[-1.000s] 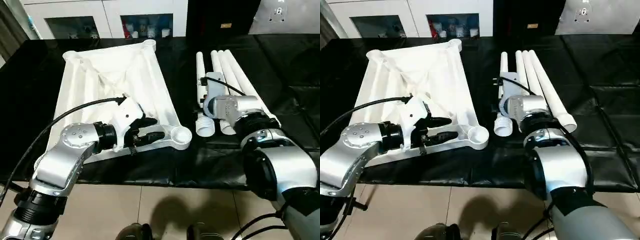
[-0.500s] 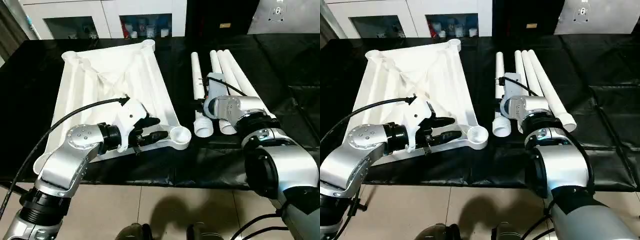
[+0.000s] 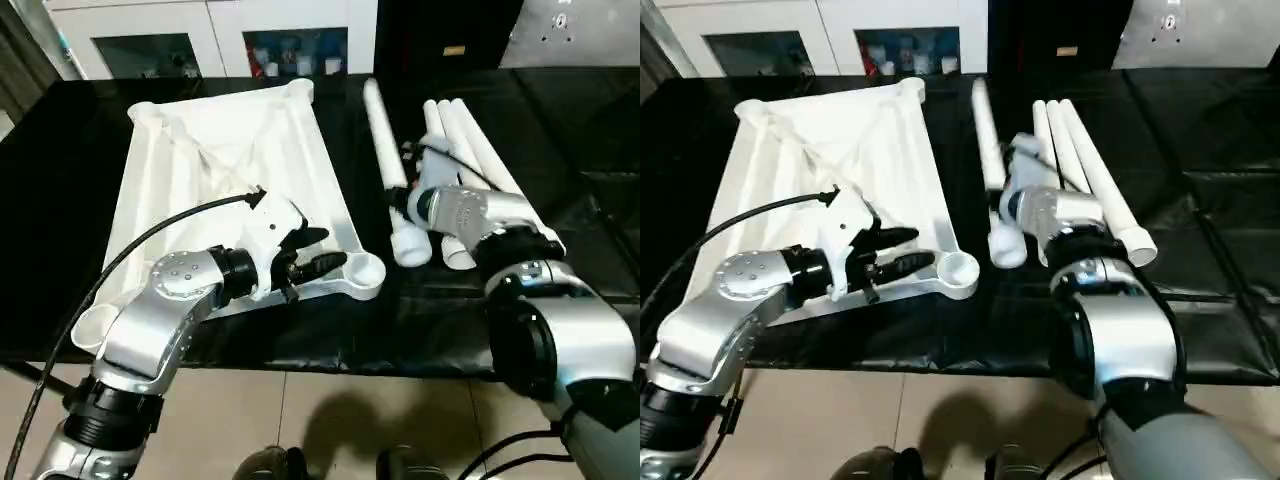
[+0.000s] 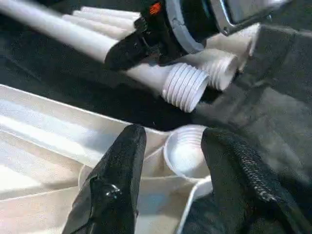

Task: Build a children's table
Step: Pick table leg

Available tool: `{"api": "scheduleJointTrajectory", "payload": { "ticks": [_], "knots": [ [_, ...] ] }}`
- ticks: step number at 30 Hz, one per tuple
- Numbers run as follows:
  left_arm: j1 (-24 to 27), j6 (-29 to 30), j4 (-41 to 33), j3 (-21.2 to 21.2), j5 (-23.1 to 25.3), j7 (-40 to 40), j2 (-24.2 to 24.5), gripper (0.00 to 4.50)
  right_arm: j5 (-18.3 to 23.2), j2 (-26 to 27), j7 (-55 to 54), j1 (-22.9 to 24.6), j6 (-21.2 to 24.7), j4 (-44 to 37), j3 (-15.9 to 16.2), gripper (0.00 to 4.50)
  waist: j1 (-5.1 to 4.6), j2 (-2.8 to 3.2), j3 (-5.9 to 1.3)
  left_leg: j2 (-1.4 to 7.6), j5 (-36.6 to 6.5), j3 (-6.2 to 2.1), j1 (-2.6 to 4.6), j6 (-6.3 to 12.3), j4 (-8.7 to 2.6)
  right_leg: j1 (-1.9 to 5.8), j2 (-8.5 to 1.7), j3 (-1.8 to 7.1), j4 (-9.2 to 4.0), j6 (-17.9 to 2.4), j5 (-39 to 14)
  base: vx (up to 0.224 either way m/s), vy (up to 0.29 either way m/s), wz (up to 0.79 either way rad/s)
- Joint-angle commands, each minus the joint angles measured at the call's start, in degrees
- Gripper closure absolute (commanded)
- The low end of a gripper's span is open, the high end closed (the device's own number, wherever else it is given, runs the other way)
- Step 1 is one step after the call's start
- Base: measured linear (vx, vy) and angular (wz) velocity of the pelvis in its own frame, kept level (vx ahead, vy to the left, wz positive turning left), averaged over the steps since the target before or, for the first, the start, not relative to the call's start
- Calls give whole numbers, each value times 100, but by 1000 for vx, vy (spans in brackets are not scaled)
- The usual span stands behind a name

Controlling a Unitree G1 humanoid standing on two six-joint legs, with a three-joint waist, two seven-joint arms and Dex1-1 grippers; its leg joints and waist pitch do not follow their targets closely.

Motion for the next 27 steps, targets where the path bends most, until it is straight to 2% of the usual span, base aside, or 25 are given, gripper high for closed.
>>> {"api": "scheduleJointTrajectory", "payload": {
  "ticks": [1,2,3,4,5,7,8,9,10,11,12,13,14,16,17,18,19,20,22,23,24,27],
  "knots": [
    [-201,-103,120,193,61,234,-58,232,150,59,23,55,-168,-600,-95,266,8,4,-588,661,-261,-218,194,735,-338,328,-677,221,-260,-1842,551,0,0,0],
    [-240,-123,151,223,50,271,-97,232,219,60,97,93,-114,-741,-126,266,31,20,-590,648,-269,-217,187,774,-326,334,-689,222,-263,-1860,527,0,0,0],
    [-341,-123,213,295,-4,335,-186,232,418,80,263,190,-7,-1068,-244,266,41,12,-584,635,-286,-218,165,803,-319,350,-698,225,-266,-1865,446,0,0,0],
    [-445,-93,267,372,-73,408,-282,232,608,110,369,304,44,-1386,-368,267,76,41,-596,643,-291,-214,176,828,-296,345,-709,235,-271,-1820,406,0,0,0],
    [-560,-37,320,459,-148,502,-390,232,809,146,548,457,21,-1732,-472,267,73,34,-601,652,-273,-231,172,825,-302,345,-708,229,-264,-1815,385,0,0,0],
    [-882,160,472,716,-469,680,-698,232,1265,127,1347,1045,-2,-2520,-493,267,113,85,-588,645,-384,-214,190,862,-295,324,-675,213,-286,-1729,304,0,0,0],
    [-921,175,491,745,-515,689,-736,232,1326,117,1461,1134,8,-2620,-485,267,135,63,-596,661,-395,-223,193,878,-298,336,-683,222,-288,-1723,346,0,0,0],
    [-1006,147,533,791,-658,633,-831,232,1400,50,1733,1420,3,-2882,-404,267,159,56,-619,668,-264,-254,164,914,-297,346,-704,213,-250,-1769,452,0,0,0],
    [-1084,95,570,831,-796,575,-921,206,1553,10,1953,1670,66,-3163,-401,267,186,48,-609,660,-281,-243,167,936,-296,326,-692,211,-277,-1753,394,0,0,0],
    [-1139,98,597,879,-880,586,-988,199,1629,20,2026,1812,-24,-3335,-449,267,210,32,-603,653,-316,-238,155,935,-284,338,-724,226,-289,-1775,289,0,0,0],
    [-1230,147,636,973,-992,667,-1103,199,1728,-30,2135,2012,54,-3562,-478,267,214,-15,-597,645,-313,-230,147,938,-290,333,-727,231,-307,-1774,221,0,0,0],
    [-1310,209,674,1061,-1096,729,-1200,196,1808,-98,2367,2199,57,-3786,-439,267,243,-17,-599,636,-332,-227,153,933,-281,335,-724,232,-325,-1736,44,0,0,0],
    [-1385,331,712,1162,-1235,751,-1295,172,1897,-148,2537,2371,106,-4004,-430,267,255,-31,-581,624,-379,-214,158,920,-280,314,-711,227,-347,-1717,-114,0,0,0],
    [-1459,497,735,1249,-1398,716,-1370,157,2001,-242,2882,2631,82,-4323,-355,267,259,-21,-560,622,-573,-210,174,889,-295,293,-699,209,-383,-1654,-501,0,0,0],
    [-1512,663,727,1332,-1567,696,-1419,157,2104,-301,3055,2784,143,-4538,-332,267,246,6,-533,623,-711,-216,162,836,-314,294,-699,201,-395,-1558,-753,0,0,0],
    [-1553,810,718,1420,-1726,697,-1473,155,2273,-349,3226,2918,271,-4755,-336,267,250,0,-537,629,-759,-230,169,824,-323,292,-699,198,-404,-1529,-833,0,0,0],
    [-1553,810,718,1420,-1726,697,-1473,155,2273,-349,3226,2918,271,-4755,-336,267,237,-7,-528,621,-786,-237,156,822,-330,300,-713,196,-417,-1495,-942,0,0,0],
    [-1651,1101,752,1607,-2123,769,-1601,155,2733,-419,3532,3196,537,-5229,-410,267,202,42,-493,601,-831,-236,129,797,-329,301,-719,191,-420,-1433,-1093,0,0,0],
    [-1708,1282,776,1723,-2374,831,-1703,155,3070,-429,3674,3319,708,-5475,-510,267,234,20,-509,613,-928,-228,176,804,-334,281,-730,164,-472,-1381,-1221,0,0,0],
    [-1722,1344,762,1749,-2452,860,-1740,155,3199,-421,3702,3356,769,-5554,-558,267,207,17,-497,614,-947,-253,143,807,-354,282,-719,140,-464,-1354,-1265,0,0,0],
    [-1750,1404,763,1775,-2534,875,-1774,155,3327,-424,3738,3383,855,-5627,-592,267,209,-8,-487,615,-979,-250,151,801,-362,264,-728,142,-489,-1312,-1339,0,0,0],
    [-1787,1558,694,1847,-2755,931,-1886,155,3526,-485,3940,3568,1052,-5955,-443,267,213,-18,-478,603,-968,-251,127,766,-368,266,-745,139,-507,-1187,-1581,0,0,0]
  ]
}}
